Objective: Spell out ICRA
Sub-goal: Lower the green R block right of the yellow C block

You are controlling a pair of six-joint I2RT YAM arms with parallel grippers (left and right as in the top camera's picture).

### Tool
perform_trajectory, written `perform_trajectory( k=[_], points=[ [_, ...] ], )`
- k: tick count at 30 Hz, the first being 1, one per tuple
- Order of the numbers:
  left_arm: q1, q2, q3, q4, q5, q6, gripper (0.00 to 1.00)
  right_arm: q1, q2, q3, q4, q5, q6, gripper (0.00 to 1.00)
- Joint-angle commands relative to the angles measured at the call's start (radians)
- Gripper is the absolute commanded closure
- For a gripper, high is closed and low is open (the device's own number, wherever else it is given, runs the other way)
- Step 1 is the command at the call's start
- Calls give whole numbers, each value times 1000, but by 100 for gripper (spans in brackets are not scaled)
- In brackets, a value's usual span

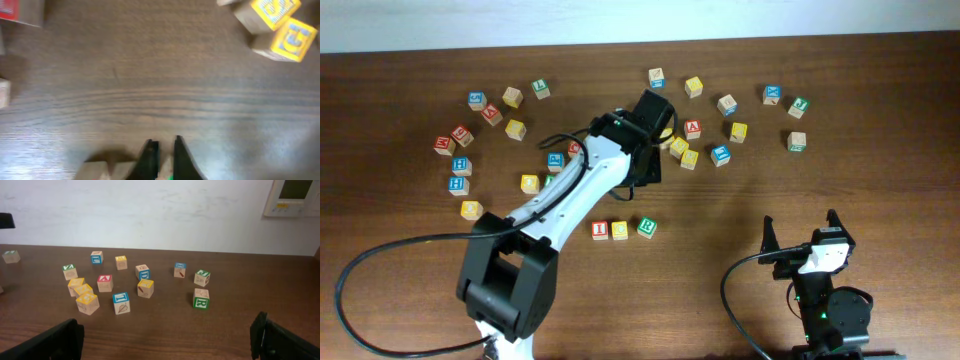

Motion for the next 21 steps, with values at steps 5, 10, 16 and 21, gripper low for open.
perform_trajectory(
  k=[5,10,16,21],
  points=[
    [-90,88,-6,-15,105,17,100,-6,-7,-5,-5,-2,-3,2],
    [-89,121,-8,-82,59,17,100,-6,-7,-5,-5,-2,-3,2],
    [-89,143,-12,-91,60,17,100,-6,-7,-5,-5,-2,-3,2],
    [-89,144,-12,-95,61,17,100,-6,-7,-5,-6,-2,-3,2]
  ],
)
